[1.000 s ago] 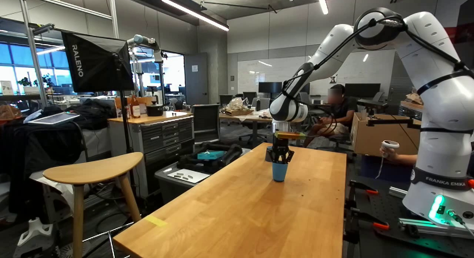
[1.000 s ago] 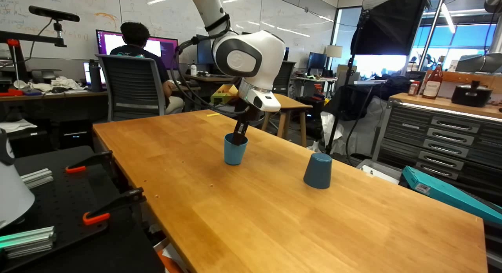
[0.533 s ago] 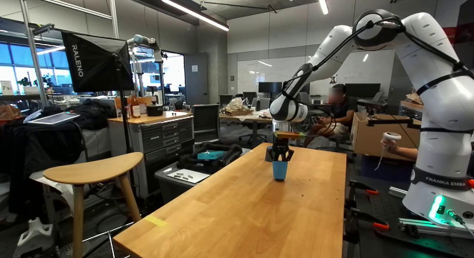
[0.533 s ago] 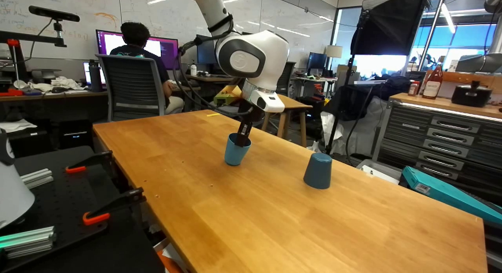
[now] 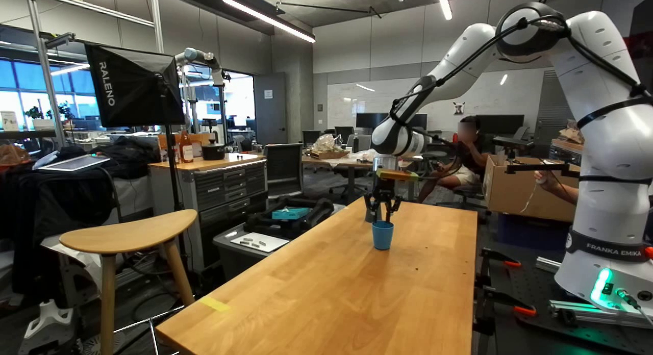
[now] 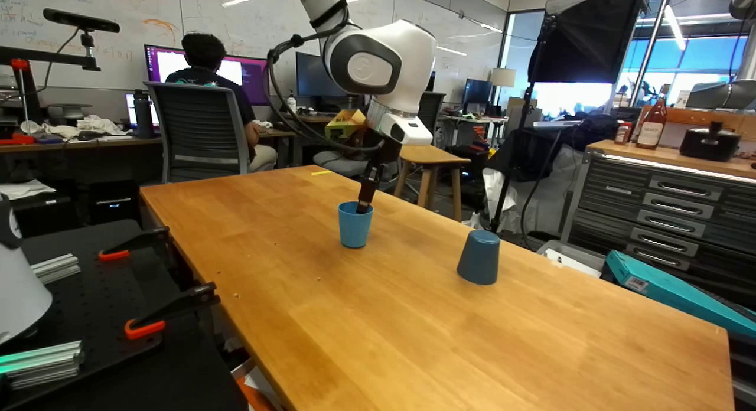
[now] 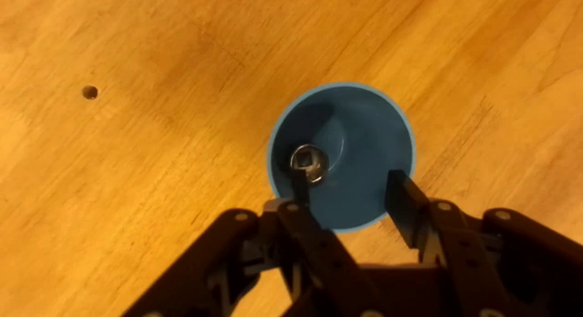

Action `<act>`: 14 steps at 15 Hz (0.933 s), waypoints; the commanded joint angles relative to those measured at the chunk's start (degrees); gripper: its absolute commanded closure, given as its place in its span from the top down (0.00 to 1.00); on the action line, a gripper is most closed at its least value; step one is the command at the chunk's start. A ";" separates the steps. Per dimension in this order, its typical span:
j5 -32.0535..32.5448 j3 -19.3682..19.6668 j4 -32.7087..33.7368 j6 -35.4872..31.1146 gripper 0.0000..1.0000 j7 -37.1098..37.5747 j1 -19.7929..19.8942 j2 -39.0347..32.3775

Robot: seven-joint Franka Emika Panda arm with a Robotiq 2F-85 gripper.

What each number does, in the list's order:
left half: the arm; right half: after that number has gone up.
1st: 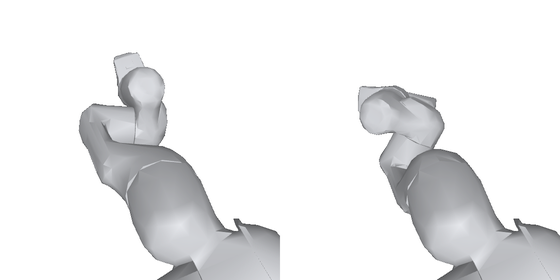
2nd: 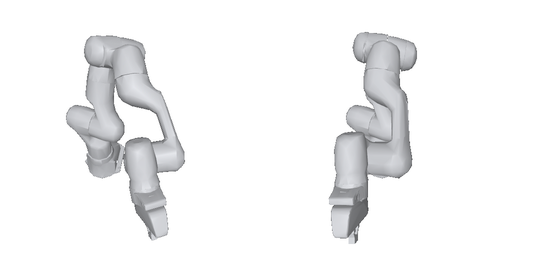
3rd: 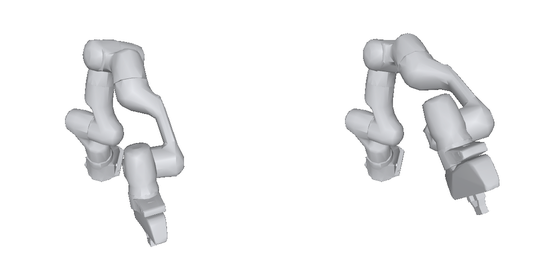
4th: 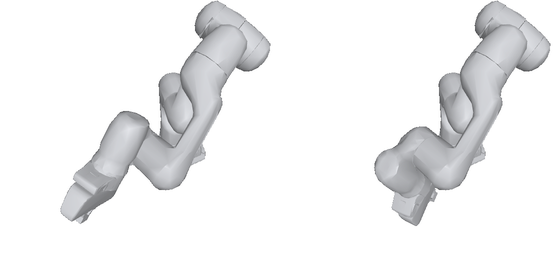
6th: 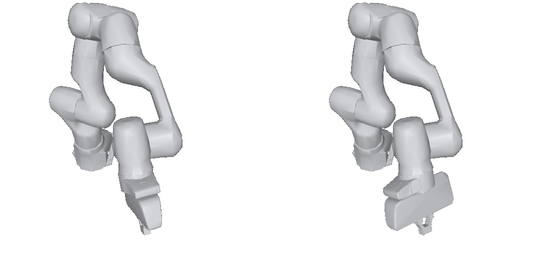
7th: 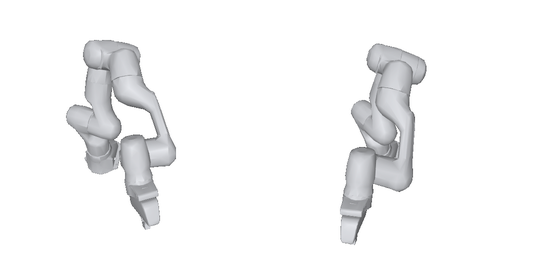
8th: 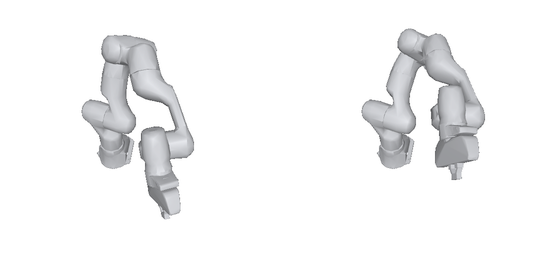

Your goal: Pick up the object on the table and put it inside the blue cup.

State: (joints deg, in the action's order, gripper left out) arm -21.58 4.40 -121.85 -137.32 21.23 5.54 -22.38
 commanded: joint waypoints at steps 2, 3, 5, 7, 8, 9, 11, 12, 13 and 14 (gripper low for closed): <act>0.40 0.27 -1.83 4.66 0.08 -1.08 0.03 7.72; 0.32 0.26 -1.95 6.09 0.06 -1.27 0.10 9.49; 0.92 0.48 -2.23 9.47 0.02 -1.85 0.18 13.29; 4.24 1.03 -1.94 15.41 0.28 -2.65 0.10 16.98; 6.24 1.20 -1.64 19.02 0.27 -3.21 0.10 18.78; 7.57 1.25 -1.24 22.60 0.27 -4.51 0.25 20.45; 11.02 1.22 -1.00 29.24 0.41 -7.19 0.20 24.29; 13.29 1.09 -0.96 31.96 0.50 -8.79 0.07 26.03; 15.27 0.90 -1.08 34.11 0.56 -9.86 -0.03 27.89; 17.40 0.62 -0.99 35.71 0.65 -11.07 -0.19 29.22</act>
State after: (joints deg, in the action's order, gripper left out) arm -9.15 5.29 -121.98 -106.91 14.00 5.69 1.35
